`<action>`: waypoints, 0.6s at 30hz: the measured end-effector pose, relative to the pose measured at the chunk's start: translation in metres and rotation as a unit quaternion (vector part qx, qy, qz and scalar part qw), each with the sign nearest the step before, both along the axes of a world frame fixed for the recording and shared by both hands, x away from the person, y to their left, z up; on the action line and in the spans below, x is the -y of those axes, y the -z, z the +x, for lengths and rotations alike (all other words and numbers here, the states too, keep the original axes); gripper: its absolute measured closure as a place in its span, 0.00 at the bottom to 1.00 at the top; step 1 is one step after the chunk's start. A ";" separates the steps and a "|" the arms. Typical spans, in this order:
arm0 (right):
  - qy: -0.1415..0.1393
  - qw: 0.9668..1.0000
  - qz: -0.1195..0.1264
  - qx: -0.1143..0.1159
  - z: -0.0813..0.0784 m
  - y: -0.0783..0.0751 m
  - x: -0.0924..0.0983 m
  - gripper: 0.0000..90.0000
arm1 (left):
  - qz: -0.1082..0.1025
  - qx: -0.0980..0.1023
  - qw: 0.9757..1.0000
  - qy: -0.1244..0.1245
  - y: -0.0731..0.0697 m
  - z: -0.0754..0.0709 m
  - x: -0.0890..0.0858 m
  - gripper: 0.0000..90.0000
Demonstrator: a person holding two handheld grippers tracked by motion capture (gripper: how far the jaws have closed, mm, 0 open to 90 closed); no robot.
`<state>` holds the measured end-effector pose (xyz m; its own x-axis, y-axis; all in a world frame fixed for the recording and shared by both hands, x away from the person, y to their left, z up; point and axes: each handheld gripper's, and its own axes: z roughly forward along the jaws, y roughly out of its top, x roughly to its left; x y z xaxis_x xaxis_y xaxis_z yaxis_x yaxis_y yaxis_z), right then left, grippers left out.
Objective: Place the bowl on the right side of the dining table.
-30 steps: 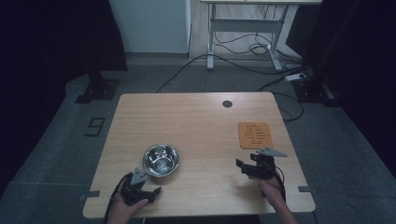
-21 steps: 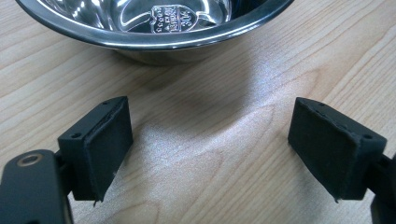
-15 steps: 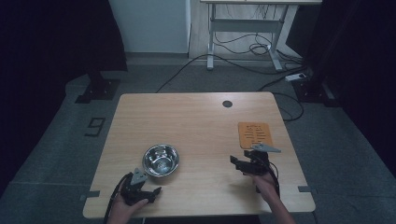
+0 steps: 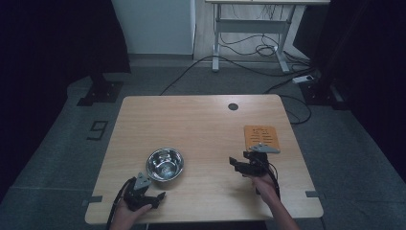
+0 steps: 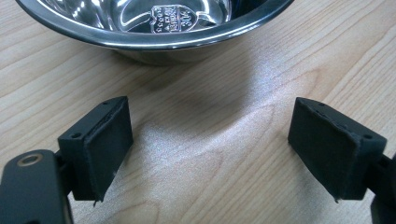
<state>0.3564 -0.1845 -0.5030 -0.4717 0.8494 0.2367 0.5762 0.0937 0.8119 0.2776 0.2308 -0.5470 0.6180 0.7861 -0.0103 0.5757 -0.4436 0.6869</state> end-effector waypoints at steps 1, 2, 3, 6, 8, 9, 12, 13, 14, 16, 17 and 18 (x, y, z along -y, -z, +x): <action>0.000 1.000 0.001 0.001 0.001 0.000 -0.001 0.30 | 0.000 0.000 1.000 0.000 0.000 0.000 0.000 0.15; -0.002 1.000 0.000 0.001 0.001 -0.001 -0.003 0.30 | 0.000 0.000 1.000 0.000 0.000 0.000 0.000 0.15; -0.003 1.000 0.000 0.000 0.002 -0.002 -0.004 0.30 | 0.000 0.000 1.000 0.000 0.000 0.000 0.000 0.15; -0.004 1.000 0.001 0.002 0.004 -0.002 -0.008 0.30 | 0.000 0.000 1.000 0.000 0.000 0.000 0.000 0.15; -0.005 1.000 0.000 0.002 0.004 -0.003 -0.010 0.30 | 0.000 0.000 1.000 0.000 0.000 0.000 0.000 0.15; -0.005 1.000 0.000 0.002 0.004 -0.003 -0.010 0.30 | 0.000 0.000 1.000 0.000 0.000 0.000 0.000 0.15; -0.010 1.000 0.000 0.001 0.005 -0.003 -0.015 0.30 | 0.000 0.000 1.000 0.000 0.000 0.000 0.000 0.15; -0.010 1.000 0.000 0.001 0.005 -0.003 -0.015 0.30 | 0.000 0.000 1.000 0.000 0.000 0.000 0.000 0.15; -0.011 1.000 0.000 0.003 0.006 -0.002 -0.016 0.30 | 0.000 0.000 1.000 0.000 0.000 0.000 0.000 0.15; -0.015 1.000 -0.001 0.002 0.006 -0.003 -0.020 0.30 | 0.000 0.000 1.000 0.000 0.000 0.000 0.000 0.15; -0.015 1.000 -0.001 0.002 0.006 -0.003 -0.020 0.30 | 0.000 0.000 1.000 0.000 0.000 0.000 0.000 0.15; -0.014 1.000 -0.001 0.002 0.007 -0.003 -0.021 0.30 | 0.000 0.000 1.000 0.000 0.000 0.000 0.000 0.15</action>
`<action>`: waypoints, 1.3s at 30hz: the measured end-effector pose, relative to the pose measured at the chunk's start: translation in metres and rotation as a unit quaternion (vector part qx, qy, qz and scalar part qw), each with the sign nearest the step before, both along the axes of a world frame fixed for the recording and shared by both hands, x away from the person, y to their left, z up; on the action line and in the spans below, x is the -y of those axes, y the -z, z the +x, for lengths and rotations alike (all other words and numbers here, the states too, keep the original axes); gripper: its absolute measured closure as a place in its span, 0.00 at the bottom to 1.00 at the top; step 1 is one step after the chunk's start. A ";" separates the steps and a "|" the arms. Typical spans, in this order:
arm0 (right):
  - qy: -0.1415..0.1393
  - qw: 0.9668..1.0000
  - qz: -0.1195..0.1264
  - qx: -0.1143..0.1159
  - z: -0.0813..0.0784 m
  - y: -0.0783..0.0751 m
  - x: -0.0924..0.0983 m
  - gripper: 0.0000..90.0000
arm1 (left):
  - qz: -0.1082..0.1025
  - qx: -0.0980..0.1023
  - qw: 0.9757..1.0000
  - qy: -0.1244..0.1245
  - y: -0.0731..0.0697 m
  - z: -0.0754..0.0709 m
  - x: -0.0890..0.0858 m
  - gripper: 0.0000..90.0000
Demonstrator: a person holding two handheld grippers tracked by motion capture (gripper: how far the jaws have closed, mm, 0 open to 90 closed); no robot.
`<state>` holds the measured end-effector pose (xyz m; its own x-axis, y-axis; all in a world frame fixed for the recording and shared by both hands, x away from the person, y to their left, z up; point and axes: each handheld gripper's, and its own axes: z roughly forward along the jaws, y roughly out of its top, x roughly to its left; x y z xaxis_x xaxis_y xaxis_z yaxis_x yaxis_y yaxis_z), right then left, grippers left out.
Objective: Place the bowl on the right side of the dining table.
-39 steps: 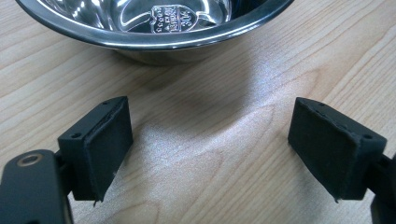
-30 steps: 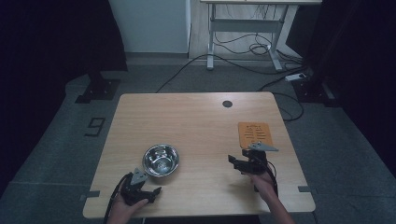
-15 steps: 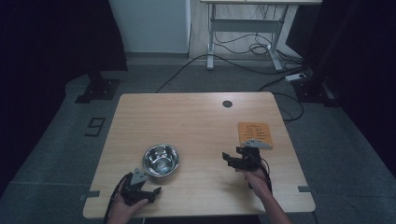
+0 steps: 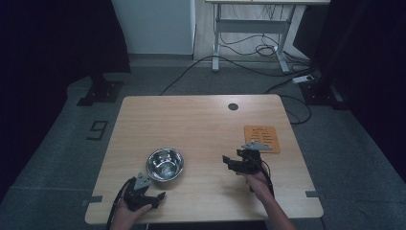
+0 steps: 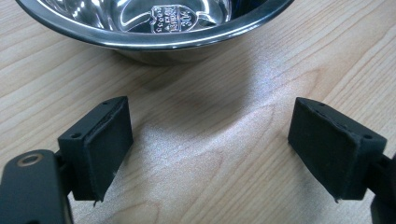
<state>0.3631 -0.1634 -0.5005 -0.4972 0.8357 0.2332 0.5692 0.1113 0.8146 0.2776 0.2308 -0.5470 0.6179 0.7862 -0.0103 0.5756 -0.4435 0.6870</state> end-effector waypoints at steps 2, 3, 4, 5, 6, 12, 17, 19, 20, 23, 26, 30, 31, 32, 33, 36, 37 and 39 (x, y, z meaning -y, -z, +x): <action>-0.003 1.000 -0.002 0.000 0.001 0.000 -0.002 0.30 | 0.000 0.000 1.000 0.000 0.000 0.000 0.000 0.15; -0.003 1.000 0.000 0.000 0.001 0.000 -0.004 0.30 | 0.000 0.000 1.000 0.000 0.000 0.000 0.000 0.15; -0.004 1.000 -0.002 -0.001 0.002 -0.001 -0.005 0.30 | 0.000 0.000 1.000 0.000 0.000 0.000 0.000 0.15; -0.004 1.000 -0.002 -0.001 0.002 -0.001 -0.005 0.30 | 0.000 0.000 1.000 0.000 0.000 0.000 0.000 0.15; -0.004 1.000 0.000 0.000 0.002 -0.001 -0.006 0.30 | 0.000 0.000 1.000 0.000 0.000 0.000 0.000 0.15; -0.014 1.000 -0.001 0.002 0.004 -0.002 -0.017 0.30 | 0.000 0.000 1.000 0.000 0.000 0.000 0.000 0.15; -0.020 1.000 -0.003 0.002 0.006 -0.003 -0.024 0.30 | 0.000 0.000 1.000 0.000 0.000 0.000 0.000 0.15; -0.022 1.000 -0.003 0.002 0.006 -0.003 -0.027 0.30 | 0.000 0.000 1.000 0.000 0.000 0.000 0.000 0.15; -0.023 1.000 -0.003 0.002 0.007 -0.003 -0.028 0.30 | 0.000 0.000 1.000 0.000 0.000 0.000 0.000 0.15; -0.025 1.000 -0.004 0.003 0.007 -0.003 -0.032 0.30 | 0.000 0.000 1.000 0.000 0.000 0.000 0.000 0.15; -0.026 1.000 -0.004 0.002 0.008 -0.004 -0.034 0.30 | 0.000 0.000 1.000 0.000 0.000 0.000 0.000 0.15; -0.029 1.000 -0.001 0.002 0.009 -0.005 -0.041 0.30 | 0.000 0.000 1.000 0.000 0.000 0.000 0.000 0.15; -0.031 1.000 -0.001 0.001 0.010 -0.005 -0.043 0.30 | 0.000 0.000 1.000 0.000 0.000 0.000 0.000 0.15; -0.032 0.999 -0.001 0.000 0.010 -0.005 -0.045 0.30 | 0.000 0.000 1.000 0.000 0.000 0.000 0.000 0.15; -0.034 0.999 -0.001 0.001 0.010 -0.005 -0.049 0.30 | 0.000 0.000 1.000 0.000 0.000 0.000 0.000 0.15; -0.038 0.999 -0.002 0.001 0.012 -0.005 -0.053 0.30 | 0.000 0.000 1.000 0.000 0.000 0.000 0.000 0.15; -0.038 0.999 -0.003 0.001 0.012 -0.006 -0.054 0.30 | 0.000 0.000 1.000 0.000 0.000 0.000 0.000 0.15; -0.038 0.999 -0.002 0.001 0.012 -0.006 -0.057 0.30 | 0.000 0.000 1.000 0.000 0.000 0.000 0.000 0.15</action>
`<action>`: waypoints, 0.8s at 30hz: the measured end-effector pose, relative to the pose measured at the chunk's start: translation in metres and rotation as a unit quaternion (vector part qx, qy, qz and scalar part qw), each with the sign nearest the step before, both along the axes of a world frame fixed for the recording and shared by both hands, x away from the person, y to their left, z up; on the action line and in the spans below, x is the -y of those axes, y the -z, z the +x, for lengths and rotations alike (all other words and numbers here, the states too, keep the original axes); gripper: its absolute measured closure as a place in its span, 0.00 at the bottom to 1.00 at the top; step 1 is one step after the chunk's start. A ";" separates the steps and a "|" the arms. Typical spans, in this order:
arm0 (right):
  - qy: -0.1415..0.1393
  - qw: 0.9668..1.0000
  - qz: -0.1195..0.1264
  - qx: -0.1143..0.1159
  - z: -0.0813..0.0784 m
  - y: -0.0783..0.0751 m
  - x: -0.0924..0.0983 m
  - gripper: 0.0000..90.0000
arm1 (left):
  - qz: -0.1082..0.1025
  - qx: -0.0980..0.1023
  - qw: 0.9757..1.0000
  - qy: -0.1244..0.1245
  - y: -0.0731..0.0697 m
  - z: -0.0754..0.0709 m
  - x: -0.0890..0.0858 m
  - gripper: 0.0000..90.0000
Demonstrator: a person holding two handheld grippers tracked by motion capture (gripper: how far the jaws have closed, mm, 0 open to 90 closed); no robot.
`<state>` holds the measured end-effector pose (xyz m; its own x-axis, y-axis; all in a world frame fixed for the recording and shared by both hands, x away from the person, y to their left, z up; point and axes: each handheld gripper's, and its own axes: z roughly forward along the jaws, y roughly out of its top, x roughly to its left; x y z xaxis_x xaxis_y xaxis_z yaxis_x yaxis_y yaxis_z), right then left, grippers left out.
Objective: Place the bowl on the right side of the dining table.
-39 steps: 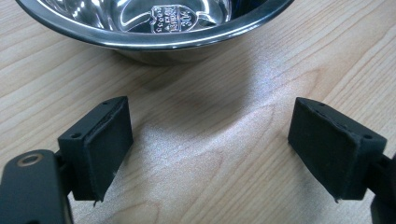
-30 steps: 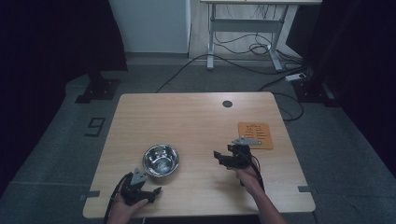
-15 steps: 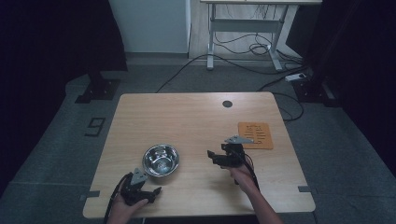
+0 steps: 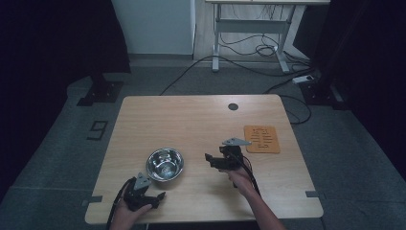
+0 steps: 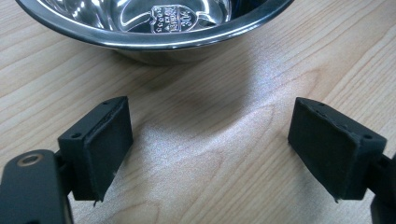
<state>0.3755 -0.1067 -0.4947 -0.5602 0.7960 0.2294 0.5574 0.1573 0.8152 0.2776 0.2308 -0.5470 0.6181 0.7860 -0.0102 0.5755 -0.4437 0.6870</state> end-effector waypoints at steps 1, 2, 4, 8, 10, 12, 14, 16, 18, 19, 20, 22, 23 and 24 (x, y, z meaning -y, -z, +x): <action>0.000 1.000 0.000 0.000 0.000 0.000 0.000 0.30 | 0.000 0.000 1.000 0.000 0.000 0.000 0.000 0.15; -0.002 1.000 -0.001 0.001 0.001 -0.001 -0.002 0.30 | 0.000 0.000 1.000 0.000 0.000 0.000 0.000 0.15; -0.004 1.000 -0.001 0.000 0.001 -0.002 -0.004 0.30 | 0.000 0.000 1.000 0.000 0.000 0.000 0.000 0.15; -0.004 1.000 -0.002 0.002 0.001 -0.004 -0.008 0.29 | 0.000 0.000 1.000 0.000 0.000 0.000 0.000 0.15; -0.005 1.000 -0.002 0.002 0.002 -0.004 -0.011 0.29 | 0.000 0.000 1.000 0.000 0.000 0.000 0.000 0.15; -0.008 1.000 -0.003 0.001 0.003 -0.005 -0.013 0.29 | 0.000 0.000 1.000 0.000 0.000 0.000 0.000 0.15; -0.012 1.000 -0.002 0.003 0.004 -0.007 -0.016 0.29 | 0.000 0.000 1.000 0.000 0.000 0.000 0.000 0.15; -0.016 1.000 -0.001 0.002 0.004 -0.008 -0.020 0.29 | 0.000 0.000 1.000 0.000 0.000 0.000 0.000 0.15; -0.018 1.000 0.000 0.001 0.006 -0.008 -0.023 0.29 | 0.000 0.000 1.000 0.000 0.000 0.000 0.000 0.15; -0.018 1.000 0.001 0.002 0.006 -0.008 -0.024 0.29 | 0.000 0.000 1.000 0.000 0.000 0.000 0.000 0.15; -0.019 1.000 0.001 0.001 0.007 -0.008 -0.025 0.29 | 0.000 0.000 1.000 0.000 0.000 0.000 0.000 0.15; -0.020 1.000 0.001 0.000 0.007 -0.008 -0.027 0.29 | 0.000 0.000 1.000 0.000 0.000 0.000 0.000 0.15; -0.022 1.000 0.000 -0.001 0.008 -0.008 -0.028 0.29 | 0.000 0.000 1.000 0.000 0.000 0.000 0.000 0.15; -0.022 1.000 0.002 -0.002 0.008 -0.008 -0.030 0.29 | 0.000 0.000 1.000 0.000 0.000 0.000 0.000 0.15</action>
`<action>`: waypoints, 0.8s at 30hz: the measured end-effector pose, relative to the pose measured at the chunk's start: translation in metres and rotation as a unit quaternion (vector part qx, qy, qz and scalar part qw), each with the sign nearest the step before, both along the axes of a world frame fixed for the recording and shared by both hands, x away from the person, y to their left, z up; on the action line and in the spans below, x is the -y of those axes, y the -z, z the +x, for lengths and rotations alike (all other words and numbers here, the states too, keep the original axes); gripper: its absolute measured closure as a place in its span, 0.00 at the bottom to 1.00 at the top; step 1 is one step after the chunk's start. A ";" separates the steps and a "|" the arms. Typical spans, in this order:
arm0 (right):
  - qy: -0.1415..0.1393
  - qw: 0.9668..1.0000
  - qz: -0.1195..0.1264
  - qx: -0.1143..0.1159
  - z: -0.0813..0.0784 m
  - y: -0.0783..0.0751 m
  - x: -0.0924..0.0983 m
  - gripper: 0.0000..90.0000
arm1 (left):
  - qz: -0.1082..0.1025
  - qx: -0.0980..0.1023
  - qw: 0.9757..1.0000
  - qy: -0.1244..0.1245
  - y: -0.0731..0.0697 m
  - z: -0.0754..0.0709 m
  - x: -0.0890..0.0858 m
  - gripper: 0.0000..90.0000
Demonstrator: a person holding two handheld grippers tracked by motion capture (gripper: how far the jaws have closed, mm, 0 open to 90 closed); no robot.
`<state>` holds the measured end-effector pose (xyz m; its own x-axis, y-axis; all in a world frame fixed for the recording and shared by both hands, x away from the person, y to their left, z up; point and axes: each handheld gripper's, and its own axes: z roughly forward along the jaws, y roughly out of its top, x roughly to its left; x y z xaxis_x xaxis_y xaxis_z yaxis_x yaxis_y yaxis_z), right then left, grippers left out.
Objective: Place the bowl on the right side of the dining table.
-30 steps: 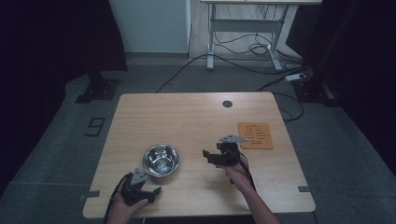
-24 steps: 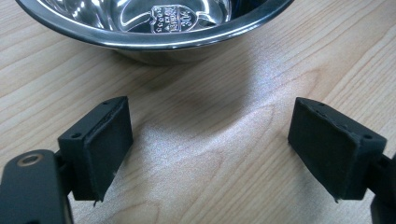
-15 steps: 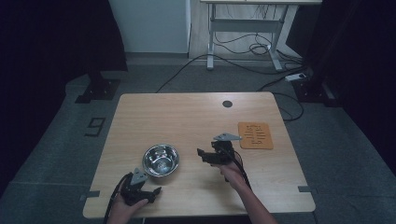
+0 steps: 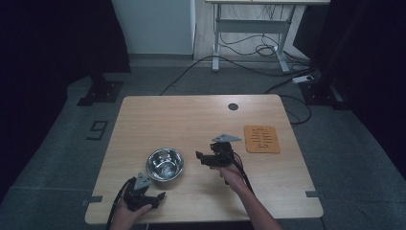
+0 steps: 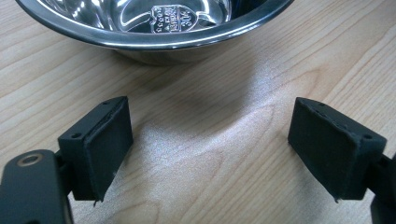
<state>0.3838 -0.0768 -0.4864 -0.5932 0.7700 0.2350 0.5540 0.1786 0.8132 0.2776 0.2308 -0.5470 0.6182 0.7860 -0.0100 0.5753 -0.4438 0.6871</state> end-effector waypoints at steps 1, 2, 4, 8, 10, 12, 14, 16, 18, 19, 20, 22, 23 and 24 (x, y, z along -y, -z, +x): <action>-0.001 1.000 0.000 0.000 0.000 0.000 -0.001 0.29 | 0.000 0.000 1.000 0.000 0.000 0.000 0.000 0.15; -0.002 1.000 0.000 -0.001 0.001 0.000 -0.002 0.29 | 0.000 0.000 1.000 0.000 0.000 0.000 0.000 0.15; -0.004 1.000 0.001 -0.001 0.002 0.000 -0.005 0.29 | 0.000 0.000 1.000 0.000 0.000 0.000 0.000 0.15; -0.008 1.000 0.003 -0.002 0.004 -0.002 -0.010 0.29 | 0.000 0.000 1.000 0.000 0.000 0.000 0.000 0.15; -0.011 1.000 0.004 -0.001 0.004 -0.002 -0.013 0.29 | 0.000 0.000 1.000 0.000 0.000 0.000 0.000 0.15; -0.012 1.000 0.005 -0.003 0.005 -0.002 -0.015 0.29 | 0.000 0.000 1.000 0.000 0.000 0.000 0.000 0.15; -0.017 1.000 0.008 -0.004 0.006 -0.001 -0.018 0.29 | 0.000 0.000 1.000 0.000 0.000 0.000 0.000 0.15; -0.021 1.000 0.008 -0.004 0.006 -0.001 -0.021 0.29 | 0.000 0.000 1.000 0.000 0.000 0.000 0.000 0.15; -0.025 1.000 0.008 -0.003 0.007 0.000 -0.025 0.28 | 0.000 0.000 1.000 0.000 0.000 0.000 0.000 0.15; -0.026 1.000 0.007 -0.004 0.007 0.000 -0.026 0.28 | 0.000 0.000 1.000 0.000 0.000 0.000 0.000 0.15; -0.028 1.000 0.006 -0.003 0.007 0.000 -0.028 0.28 | 0.000 0.000 1.000 0.000 0.000 0.000 0.000 0.15; -0.030 1.000 0.006 -0.003 0.008 0.000 -0.031 0.28 | 0.000 0.000 1.000 0.000 0.000 0.000 0.000 0.15; -0.032 0.999 0.006 -0.004 0.008 -0.001 -0.033 0.28 | 0.000 0.000 1.000 0.000 0.000 0.000 0.000 0.15; -0.032 0.999 0.007 -0.007 0.008 0.000 -0.034 0.28 | -0.001 0.000 1.000 0.000 0.000 0.000 0.000 0.15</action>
<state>0.3918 -0.0427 -0.4860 -0.6380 0.7270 0.2541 0.5526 0.2024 0.8085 0.2776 0.2307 -0.5471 0.6176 0.7864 -0.0108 0.5754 -0.4425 0.6879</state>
